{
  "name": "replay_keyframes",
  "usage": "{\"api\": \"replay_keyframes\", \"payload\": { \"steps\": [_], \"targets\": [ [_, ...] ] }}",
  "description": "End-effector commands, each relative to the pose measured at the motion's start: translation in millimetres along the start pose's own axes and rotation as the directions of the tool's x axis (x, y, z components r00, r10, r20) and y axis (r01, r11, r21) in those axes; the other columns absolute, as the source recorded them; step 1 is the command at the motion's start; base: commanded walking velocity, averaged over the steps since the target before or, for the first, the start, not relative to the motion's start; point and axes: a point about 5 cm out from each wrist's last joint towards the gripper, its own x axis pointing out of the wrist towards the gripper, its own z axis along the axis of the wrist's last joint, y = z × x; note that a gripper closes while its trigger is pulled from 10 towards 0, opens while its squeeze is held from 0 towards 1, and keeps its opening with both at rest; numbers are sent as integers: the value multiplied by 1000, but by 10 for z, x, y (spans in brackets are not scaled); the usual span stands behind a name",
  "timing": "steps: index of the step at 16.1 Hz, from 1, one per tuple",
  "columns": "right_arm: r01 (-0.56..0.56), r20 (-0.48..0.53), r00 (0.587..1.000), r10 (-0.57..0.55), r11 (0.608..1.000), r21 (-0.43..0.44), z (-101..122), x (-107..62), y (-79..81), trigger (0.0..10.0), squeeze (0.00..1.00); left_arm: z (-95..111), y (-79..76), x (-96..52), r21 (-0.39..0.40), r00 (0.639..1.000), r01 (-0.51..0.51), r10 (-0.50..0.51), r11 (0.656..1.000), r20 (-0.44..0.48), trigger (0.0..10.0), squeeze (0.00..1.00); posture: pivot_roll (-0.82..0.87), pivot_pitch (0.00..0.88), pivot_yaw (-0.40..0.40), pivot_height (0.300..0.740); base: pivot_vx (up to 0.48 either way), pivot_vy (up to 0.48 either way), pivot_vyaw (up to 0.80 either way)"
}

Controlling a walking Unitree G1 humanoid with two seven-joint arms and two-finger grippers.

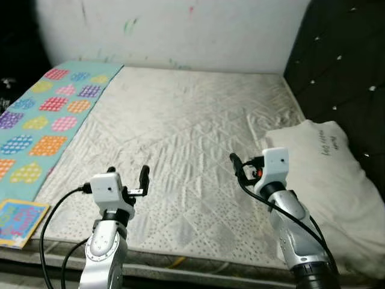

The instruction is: Clean up the room

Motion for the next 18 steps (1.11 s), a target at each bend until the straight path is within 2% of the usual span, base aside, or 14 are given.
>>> {"api": "replay_keyframes", "payload": {
  "steps": [1, 18],
  "targets": [
    [6, -6, 1000, -6, 1000, -8, -6, 2, -33, 10000, 0, 0, -27, -4, 0, 1000, 7, -7, 1000, -2, 10000, 0, 46, 0, 8, 740, 0, 480, 0],
    [-15, -13, 1000, 15, 999, -31, -35, 11, 14, 10000, 0, 6, -38, 20, -5, 1000, 14, -14, 1000, -4, 10000, 0, 45, 0, 13, 740, 0, 480, 0]
  ]
}}
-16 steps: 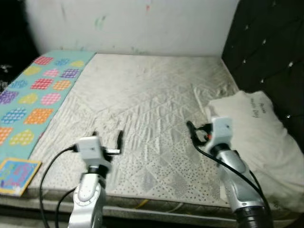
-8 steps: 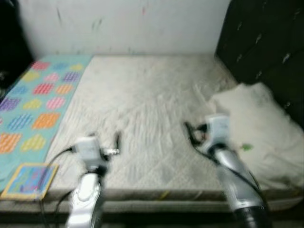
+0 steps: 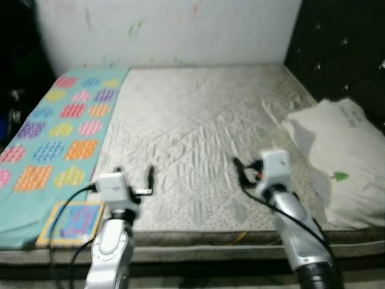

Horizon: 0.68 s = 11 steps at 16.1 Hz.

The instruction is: Clean up the room

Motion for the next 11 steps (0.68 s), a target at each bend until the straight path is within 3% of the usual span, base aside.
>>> {"api": "replay_keyframes", "payload": {
  "steps": [1, 11],
  "targets": [
    [-29, 29, 999, 29, 1000, -2, 80, 38, 76, 10000, 0, 37, 57, 15, 12, 1000, -16, 16, 1000, 11, 10000, 0, 46, 0, 10, 740, 0, 480, 0],
    [-62, 26, 998, 63, 997, -37, 79, 58, 109, 10000, 0, 77, 49, 50, 16, 999, -12, 12, 1000, 35, 10000, 0, 49, 0, 6, 740, 0, 478, 0]
  ]
}}
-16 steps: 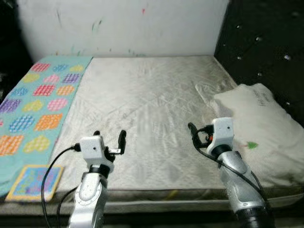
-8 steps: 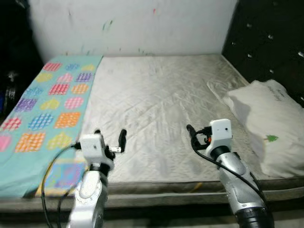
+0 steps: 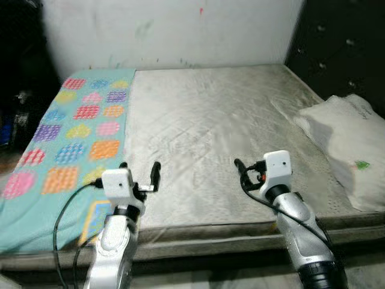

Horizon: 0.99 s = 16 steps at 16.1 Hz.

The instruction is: Clean up the room

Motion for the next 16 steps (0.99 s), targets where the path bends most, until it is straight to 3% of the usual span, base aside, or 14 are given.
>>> {"api": "replay_keyframes", "payload": {
  "steps": [1, 6, 16],
  "targets": [
    [-20, 24, 1000, 20, 1000, -14, 59, 15, 26, 10000, 0, 31, 10, 6, 11, 1000, -3, 3, 1000, 19, 10000, 0, 49, 0, 5, 740, 0, 0, 0],
    [-26, 26, 999, 26, 999, -26, 59, 2, 23, 10000, 0, 42, -30, -17, -1, 999, 37, -37, 999, 31, 10000, 0, 44, 0, 4, 740, 0, 0, 0],
    [-9, 38, 999, 10, 1000, -26, 74, -20, 3, 10000, 0, 39, -72, -47, -20, 997, 73, -72, 997, 39, 10000, 0, 39, 2, 7, 740, 338, 0, 0]
  ]
}}
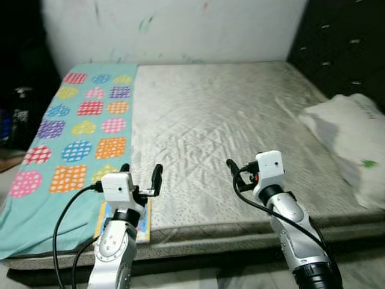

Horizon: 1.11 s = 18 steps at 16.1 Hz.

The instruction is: Clean up the room

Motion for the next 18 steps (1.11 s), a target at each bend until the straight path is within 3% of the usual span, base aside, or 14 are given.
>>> {"api": "replay_keyframes", "payload": {
  "steps": [1, 6, 10, 14, 18],
  "targets": [
    [3, 24, 1000, -3, 1000, -2, 53, 2, -10, 10000, 0, 45, 2, -6, 2, 1000, 9, -9, 1000, 20, 10000, 0, 39, 2, 7, 740, 371, 0, 0],
    [16, 32, 999, -16, 1000, 1, 55, 8, -6, 10000, 0, 44, 20, 1, 12, 1000, -5, 4, 1000, 15, 10000, 0, 42, 2, 11, 740, 347, 0, 0],
    [24, 45, 999, -24, 1000, -6, 77, 9, -11, 10000, 0, 2, 54, -2, 20, 998, -66, 66, 998, -10, 10000, 0, 40, 8, 13, 740, 0, 0, 0],
    [25, 45, 999, -25, 1000, -10, 75, 2, -18, 10000, 0, -1, 51, 3, 10, 998, -64, 64, 998, -14, 10000, 0, 40, 8, 11, 740, 0, 0, 0],
    [19, 40, 999, -19, 1000, -4, 70, 8, -3, 10000, 0, -7, 43, -1, -3, 998, -65, 65, 998, -21, 10000, 0, 42, 9, 9, 740, 0, 441, -306]
  ]
}}
